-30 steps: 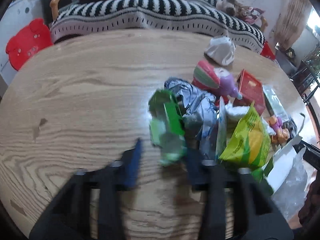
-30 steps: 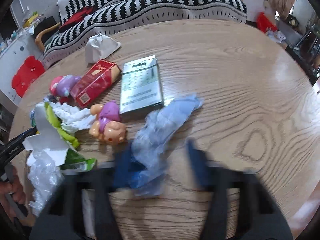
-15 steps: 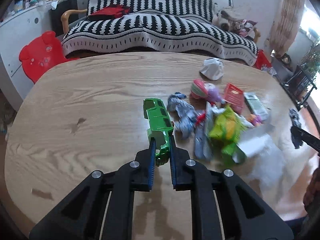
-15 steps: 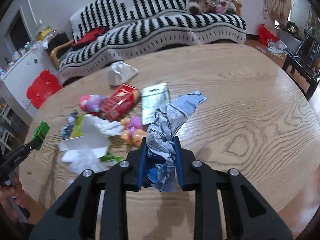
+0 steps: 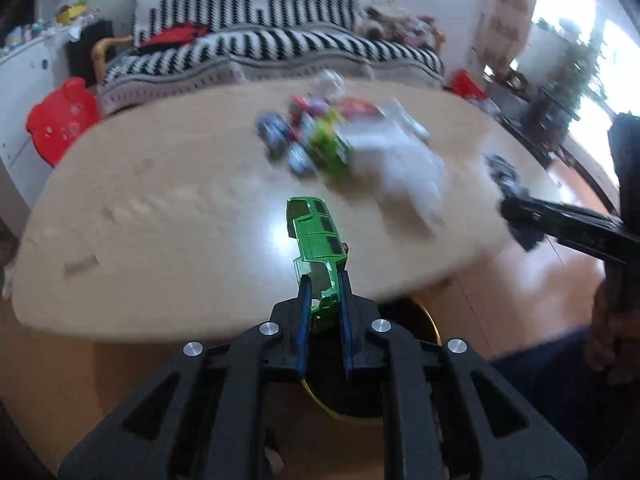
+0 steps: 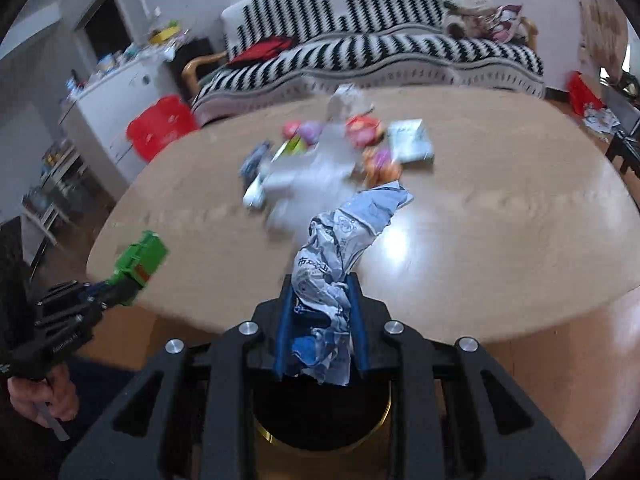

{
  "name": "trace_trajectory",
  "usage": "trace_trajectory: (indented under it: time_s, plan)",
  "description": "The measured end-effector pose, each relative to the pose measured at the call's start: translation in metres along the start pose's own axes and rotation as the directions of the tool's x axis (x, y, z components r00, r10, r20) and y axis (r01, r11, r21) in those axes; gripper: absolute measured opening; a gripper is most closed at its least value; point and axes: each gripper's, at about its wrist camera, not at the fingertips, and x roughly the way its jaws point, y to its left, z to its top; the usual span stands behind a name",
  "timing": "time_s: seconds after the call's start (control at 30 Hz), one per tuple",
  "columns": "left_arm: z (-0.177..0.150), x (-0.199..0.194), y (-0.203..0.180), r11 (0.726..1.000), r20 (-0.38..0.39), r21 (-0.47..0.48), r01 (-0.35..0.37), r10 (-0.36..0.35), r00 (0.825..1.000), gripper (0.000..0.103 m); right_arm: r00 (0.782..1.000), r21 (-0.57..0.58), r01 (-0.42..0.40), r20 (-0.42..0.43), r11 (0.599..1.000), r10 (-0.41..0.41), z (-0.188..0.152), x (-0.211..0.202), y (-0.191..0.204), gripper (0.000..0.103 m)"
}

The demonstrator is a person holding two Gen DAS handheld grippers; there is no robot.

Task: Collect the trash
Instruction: 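Carry both items to the black bin and open both grippers over it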

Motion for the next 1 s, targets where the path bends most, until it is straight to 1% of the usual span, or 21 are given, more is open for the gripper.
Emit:
trace_trajectory:
  time_s: [0.03, 0.1, 0.13, 0.17, 0.23, 0.33, 0.37, 0.47, 0.53, 0.57, 0.63, 0.7, 0.83, 0.93, 1.0]
  plan:
    - [-0.015, -0.001, -0.008, 0.999, -0.019, 0.01, 0.031, -0.031, 0.999, 0.012, 1.0, -0.008, -0.012, -0.02, 1.0, 0.012, -0.012, 0.0, 0.005, 0.026]
    - [-0.034, 0.0, -0.019, 0.998, -0.048, 0.03, 0.056, -0.055, 0.997, 0.012, 0.998, -0.027, -0.023, -0.06, 0.999, 0.022, -0.036, 0.002, 0.016, 0.026]
    - [-0.047, 0.003, -0.027, 0.996, -0.078, 0.045, 0.079, -0.076, 0.994, 0.012, 0.996, -0.034, -0.027, -0.09, 0.999, 0.024, -0.05, 0.006, 0.021, 0.026]
    - [-0.052, 0.007, -0.03, 0.995, -0.095, 0.05, 0.089, -0.084, 0.992, 0.012, 0.993, -0.038, -0.029, -0.113, 0.999, 0.024, -0.059, 0.009, 0.024, 0.026]
    - [-0.072, 0.021, -0.041, 0.991, -0.17, 0.058, 0.119, -0.108, 0.979, 0.012, 0.984, -0.04, -0.029, -0.18, 0.999, 0.022, -0.08, 0.02, 0.028, 0.026]
    - [-0.085, 0.04, -0.045, 0.99, -0.243, 0.049, 0.133, -0.118, 0.963, 0.012, 0.966, -0.025, -0.025, -0.257, 0.999, 0.018, -0.102, 0.035, 0.03, 0.026]
    - [-0.086, 0.048, -0.043, 0.99, -0.267, 0.038, 0.137, -0.122, 0.956, 0.012, 0.962, -0.023, -0.021, -0.272, 1.0, 0.014, -0.104, 0.039, 0.029, 0.026]
    - [-0.083, 0.069, -0.036, 0.994, -0.3, -0.001, 0.113, -0.108, 0.948, 0.012, 0.955, -0.005, -0.003, -0.297, 1.0, 0.001, -0.1, 0.049, 0.022, 0.026]
    - [-0.078, 0.081, -0.034, 0.996, -0.312, -0.004, 0.089, -0.086, 0.946, 0.012, 0.947, 0.021, 0.013, -0.321, 1.0, -0.005, -0.098, 0.061, 0.014, 0.026]
    - [-0.073, 0.091, -0.036, 0.997, -0.314, 0.008, 0.076, -0.069, 0.947, 0.012, 0.944, 0.035, 0.021, -0.33, 0.999, -0.008, -0.096, 0.066, 0.01, 0.026]
    - [-0.067, 0.102, -0.036, 0.998, -0.3, 0.035, 0.049, -0.036, 0.953, 0.012, 0.938, 0.048, 0.029, -0.348, 0.998, -0.01, -0.092, 0.077, 0.008, 0.026]
    - [-0.063, 0.109, -0.035, 0.998, -0.309, 0.031, 0.05, -0.038, 0.95, 0.012, 0.935, 0.06, 0.028, -0.355, 0.998, -0.005, -0.091, 0.082, 0.005, 0.026]
    - [-0.065, 0.118, -0.031, 0.996, -0.343, -0.031, 0.088, -0.093, 0.935, 0.012, 0.936, 0.067, 0.021, -0.351, 0.998, 0.004, -0.089, 0.083, 0.004, 0.026]
    - [-0.067, 0.119, -0.031, 0.997, -0.337, -0.021, 0.078, -0.081, 0.938, 0.012, 0.938, 0.078, 0.023, -0.346, 0.997, 0.006, -0.086, 0.086, 0.002, 0.026]
    - [-0.068, 0.119, -0.033, 0.996, -0.335, -0.041, 0.082, -0.091, 0.938, 0.012, 0.939, 0.09, 0.017, -0.343, 0.996, 0.015, -0.083, 0.085, 0.001, 0.027]
